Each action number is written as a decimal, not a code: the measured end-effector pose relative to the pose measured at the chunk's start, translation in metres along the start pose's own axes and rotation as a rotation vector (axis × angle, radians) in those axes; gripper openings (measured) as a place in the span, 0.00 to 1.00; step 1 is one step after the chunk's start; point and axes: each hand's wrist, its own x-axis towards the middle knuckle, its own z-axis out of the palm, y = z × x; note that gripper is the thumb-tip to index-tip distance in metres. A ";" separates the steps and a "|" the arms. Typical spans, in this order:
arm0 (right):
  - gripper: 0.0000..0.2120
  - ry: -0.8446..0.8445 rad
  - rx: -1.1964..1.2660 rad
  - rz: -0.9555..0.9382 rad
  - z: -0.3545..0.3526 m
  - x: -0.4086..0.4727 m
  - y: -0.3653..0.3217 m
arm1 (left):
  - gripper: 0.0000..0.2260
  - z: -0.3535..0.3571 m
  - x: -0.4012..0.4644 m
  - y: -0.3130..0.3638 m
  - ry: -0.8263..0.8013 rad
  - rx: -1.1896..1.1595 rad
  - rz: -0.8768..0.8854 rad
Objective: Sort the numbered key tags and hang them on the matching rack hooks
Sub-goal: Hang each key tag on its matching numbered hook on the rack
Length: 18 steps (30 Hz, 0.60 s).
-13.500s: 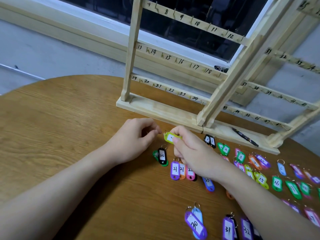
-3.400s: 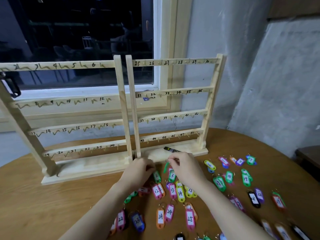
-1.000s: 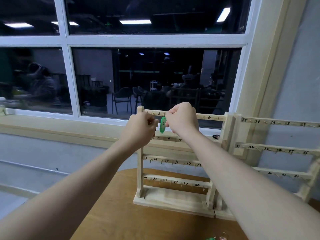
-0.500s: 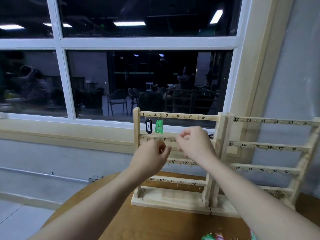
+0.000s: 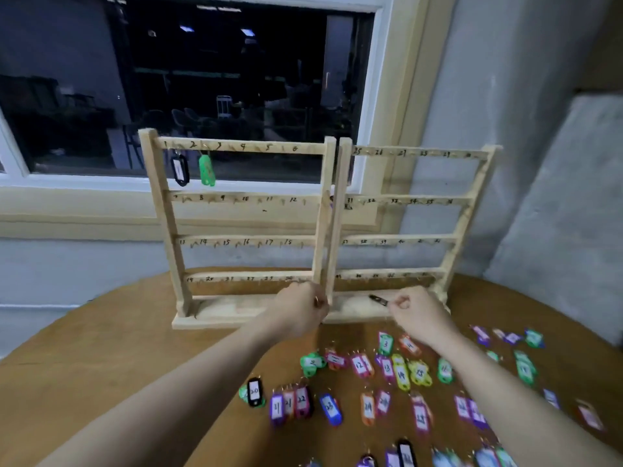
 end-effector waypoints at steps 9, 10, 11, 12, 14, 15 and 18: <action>0.08 -0.098 0.005 -0.003 -0.001 -0.001 0.072 | 0.10 0.078 0.047 0.042 -0.109 0.039 0.095; 0.08 -0.115 -0.004 -0.010 0.002 0.001 0.075 | 0.10 0.086 0.050 0.045 -0.126 0.028 0.082; 0.08 -0.128 -0.028 -0.012 0.005 0.003 0.076 | 0.09 0.093 0.054 0.046 -0.136 0.015 0.076; 0.07 -0.138 -0.041 -0.019 0.009 0.006 0.078 | 0.09 0.100 0.058 0.048 -0.142 0.003 0.078; 0.07 -0.139 -0.063 -0.050 0.015 0.010 0.076 | 0.09 0.109 0.062 0.050 -0.147 0.007 0.081; 0.07 -0.132 -0.066 -0.068 0.018 0.013 0.075 | 0.10 0.112 0.063 0.052 -0.139 0.023 0.083; 0.05 -0.109 -0.069 -0.093 0.031 0.022 0.077 | 0.13 0.120 0.070 0.050 -0.107 0.055 0.108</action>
